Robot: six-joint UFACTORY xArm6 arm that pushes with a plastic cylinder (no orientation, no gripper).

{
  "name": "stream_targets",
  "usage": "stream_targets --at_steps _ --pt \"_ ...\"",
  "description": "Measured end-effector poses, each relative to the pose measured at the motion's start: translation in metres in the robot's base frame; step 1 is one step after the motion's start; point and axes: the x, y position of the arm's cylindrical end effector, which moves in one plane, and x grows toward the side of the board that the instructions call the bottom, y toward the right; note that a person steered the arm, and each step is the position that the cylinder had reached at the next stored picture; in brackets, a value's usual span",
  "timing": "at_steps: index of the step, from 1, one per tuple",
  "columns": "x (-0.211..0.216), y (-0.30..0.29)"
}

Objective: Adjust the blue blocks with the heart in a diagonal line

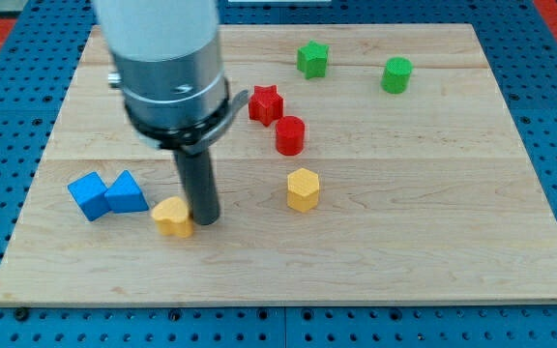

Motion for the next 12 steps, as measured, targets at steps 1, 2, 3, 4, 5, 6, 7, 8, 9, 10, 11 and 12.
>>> stream_targets --at_steps 1,2,3,4,5,6,7,8,9,10,11,12 --pt "0.004 0.016" --pt "0.046 0.041" --pt "0.055 -0.09" --pt "0.001 -0.103" --pt "-0.03 -0.117" --pt "-0.052 -0.155" --pt "-0.023 -0.134" --pt "-0.041 -0.179" --pt "-0.102 -0.164" --pt "-0.137 -0.119" --pt "-0.075 -0.015" --pt "-0.026 0.013"
